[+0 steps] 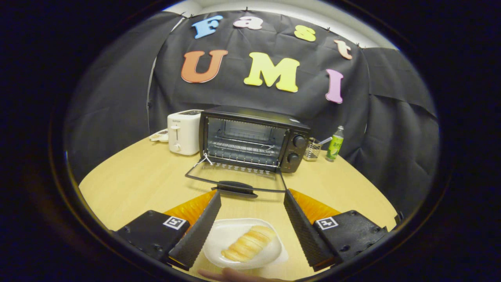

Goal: Open the toaster oven, put the food inside, and close the toaster oven door.

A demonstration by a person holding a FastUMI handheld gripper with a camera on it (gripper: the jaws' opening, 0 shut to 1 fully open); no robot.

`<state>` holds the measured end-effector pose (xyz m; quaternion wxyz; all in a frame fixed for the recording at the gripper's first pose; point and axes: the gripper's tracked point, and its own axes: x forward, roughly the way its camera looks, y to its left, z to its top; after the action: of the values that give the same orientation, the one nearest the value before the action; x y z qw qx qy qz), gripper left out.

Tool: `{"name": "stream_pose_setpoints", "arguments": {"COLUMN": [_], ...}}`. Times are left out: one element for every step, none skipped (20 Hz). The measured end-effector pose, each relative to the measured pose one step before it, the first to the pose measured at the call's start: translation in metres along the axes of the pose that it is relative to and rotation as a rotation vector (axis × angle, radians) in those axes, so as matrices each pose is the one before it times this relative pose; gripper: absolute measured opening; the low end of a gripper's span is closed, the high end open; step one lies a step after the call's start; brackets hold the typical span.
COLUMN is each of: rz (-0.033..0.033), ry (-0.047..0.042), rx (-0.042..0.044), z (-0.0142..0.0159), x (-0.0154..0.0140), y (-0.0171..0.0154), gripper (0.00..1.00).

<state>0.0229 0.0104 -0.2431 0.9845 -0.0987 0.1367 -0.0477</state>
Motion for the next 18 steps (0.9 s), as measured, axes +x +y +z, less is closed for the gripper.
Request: {"name": "stream_pose_setpoints", "arguments": {"rz": [0.00215,-0.00006,0.00574,0.00542,-0.00691,-0.00809,-0.00239,0.00396,-0.00254,-0.00483,-0.00517,0.00279,-0.00186,-0.01287,-0.01160,0.00077,0.00419,0.00408], "ry": [0.00789,0.00839,0.00690,0.00886,0.01774,0.02609,0.02890,0.03225,0.03104,0.02867,0.03016,0.02483,0.01692,0.00783,0.00125,0.00157,0.00642,0.01273], "rx": [0.01762,0.02602,0.02719,0.01918,0.01480,0.01132,0.01231,0.00950,0.01252,0.01611,0.01683,0.01608,0.00717,0.00390,0.00291,0.00249,0.00078,-0.00099], "z": [-0.00666,-0.00535,-0.00486,-0.00638,-0.00888,-0.01003,-0.01110,-0.01077,-0.01034,-0.00890,-0.00837,-0.00629,-0.00426,-0.00164,-0.00145,-0.00072,-0.00239,-0.00384], "x": [-0.00359,-0.00240,-0.00114,0.00065,0.00276,0.00363,0.00367,0.00356,0.00419,0.00279,0.00368,0.00325,0.00220,0.00240,0.00165,0.00129,0.00092,0.00160], "y": [-0.00365,-0.00325,-0.00154,0.00050,-0.00279,-0.00158,0.00144,0.00229,0.00013,-0.00028,-0.00028,0.00097,0.00022,-0.00289,-0.00248,0.00061,0.00293,0.00195], "gripper": [1.00,1.00,1.00,1.00,1.00,1.00,1.00,1.00,1.00,1.00,1.00,1.00,1.00,1.00,1.00,1.00,1.00,1.00]}}
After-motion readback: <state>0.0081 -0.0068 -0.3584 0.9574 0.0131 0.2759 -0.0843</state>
